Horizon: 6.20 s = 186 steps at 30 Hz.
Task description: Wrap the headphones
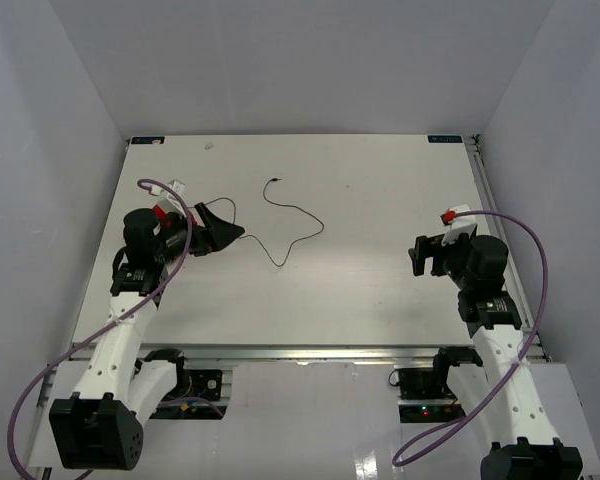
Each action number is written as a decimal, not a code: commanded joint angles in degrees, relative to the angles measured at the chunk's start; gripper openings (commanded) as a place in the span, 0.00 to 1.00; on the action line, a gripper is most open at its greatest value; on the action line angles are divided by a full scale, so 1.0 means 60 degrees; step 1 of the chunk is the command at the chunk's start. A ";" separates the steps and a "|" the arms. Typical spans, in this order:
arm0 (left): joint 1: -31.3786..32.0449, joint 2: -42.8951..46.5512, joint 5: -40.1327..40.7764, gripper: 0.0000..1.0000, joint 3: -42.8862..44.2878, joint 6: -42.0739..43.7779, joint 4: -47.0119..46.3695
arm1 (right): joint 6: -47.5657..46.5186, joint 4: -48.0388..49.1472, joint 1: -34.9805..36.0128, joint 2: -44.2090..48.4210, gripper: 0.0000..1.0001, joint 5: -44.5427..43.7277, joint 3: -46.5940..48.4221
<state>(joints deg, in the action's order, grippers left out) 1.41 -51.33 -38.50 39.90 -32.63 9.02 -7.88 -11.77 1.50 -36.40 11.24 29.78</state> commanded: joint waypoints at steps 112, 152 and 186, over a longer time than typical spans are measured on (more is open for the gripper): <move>0.2885 -0.2587 0.2820 0.00 0.9001 -0.1324 0.4368 | 0.4178 1.1534 0.4573 -0.9439 0.95 0.8165 0.3286; 0.3344 -0.7013 0.8169 0.00 0.9654 0.0722 0.3629 | -0.6466 -0.3414 0.6284 -0.4633 0.08 -0.4841 0.4371; 0.7556 -0.6899 0.5493 0.00 0.5391 0.2654 0.0313 | -0.6276 -0.2624 0.4131 -0.5256 0.08 -0.0747 0.6521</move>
<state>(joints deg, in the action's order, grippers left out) 43.03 -99.72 0.75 73.77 -16.36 18.39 -49.91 -31.72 27.42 -65.10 -1.10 66.87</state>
